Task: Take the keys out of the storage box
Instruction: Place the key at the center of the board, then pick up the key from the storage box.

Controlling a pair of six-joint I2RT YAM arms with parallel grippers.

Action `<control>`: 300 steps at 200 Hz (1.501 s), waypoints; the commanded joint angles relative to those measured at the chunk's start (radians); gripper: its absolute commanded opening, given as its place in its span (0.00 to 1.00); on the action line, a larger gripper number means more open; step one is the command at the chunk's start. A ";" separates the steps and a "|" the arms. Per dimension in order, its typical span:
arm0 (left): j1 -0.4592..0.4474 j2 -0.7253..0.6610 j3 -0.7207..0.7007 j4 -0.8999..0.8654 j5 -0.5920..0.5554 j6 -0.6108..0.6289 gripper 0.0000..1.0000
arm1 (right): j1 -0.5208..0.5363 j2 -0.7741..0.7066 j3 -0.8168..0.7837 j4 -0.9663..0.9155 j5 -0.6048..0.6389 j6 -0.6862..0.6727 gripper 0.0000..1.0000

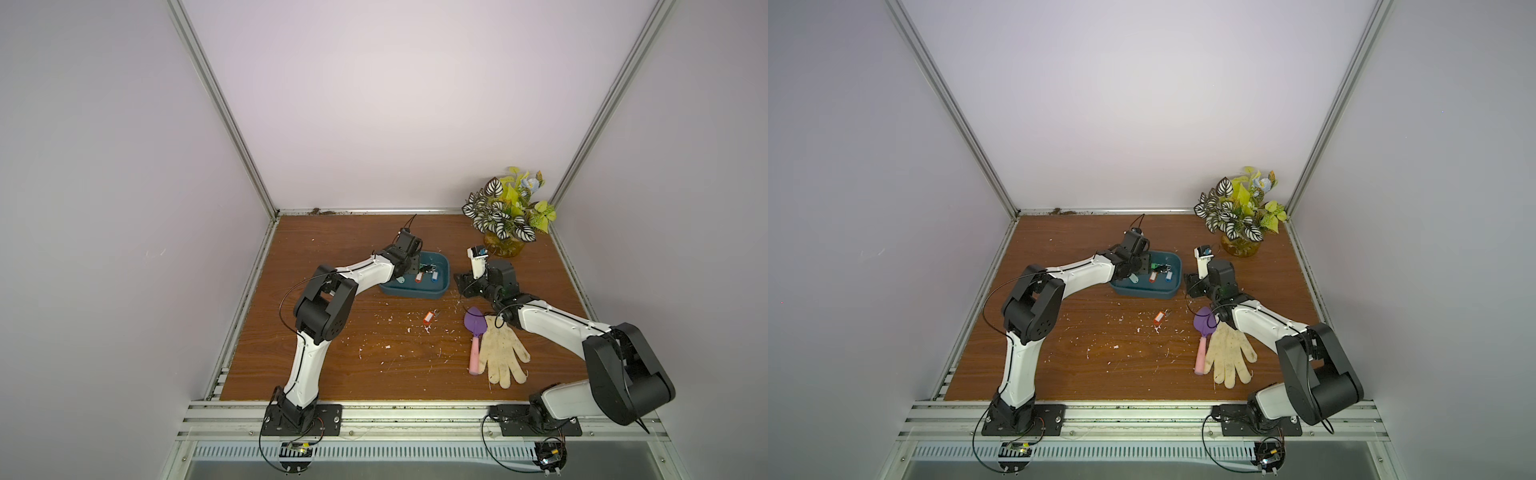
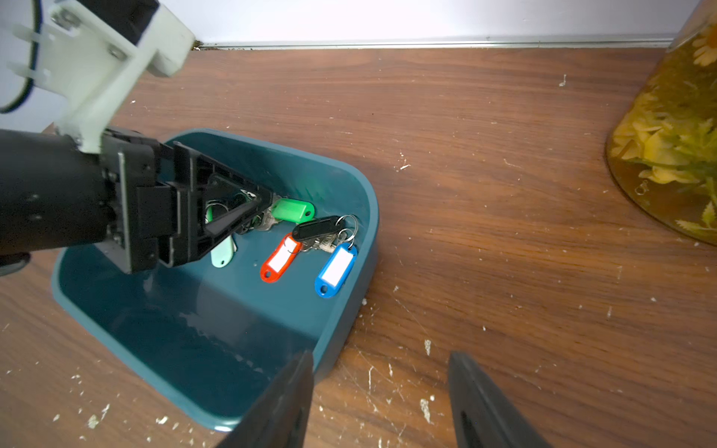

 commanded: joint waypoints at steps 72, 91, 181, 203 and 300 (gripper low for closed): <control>-0.035 0.070 0.124 -0.246 -0.083 -0.050 0.55 | -0.008 0.039 0.047 0.037 -0.050 0.022 0.62; -0.034 0.090 0.140 -0.257 -0.075 -0.051 0.54 | -0.010 0.047 0.048 0.038 -0.054 0.024 0.62; -0.032 0.158 0.241 -0.303 -0.097 -0.040 0.36 | -0.016 0.074 0.049 0.052 -0.082 0.038 0.61; -0.032 0.161 0.253 -0.301 -0.097 -0.034 0.29 | -0.018 0.084 0.050 0.058 -0.089 0.042 0.60; -0.032 0.157 0.274 -0.301 -0.094 -0.018 0.02 | -0.025 0.101 0.054 0.063 -0.104 0.049 0.60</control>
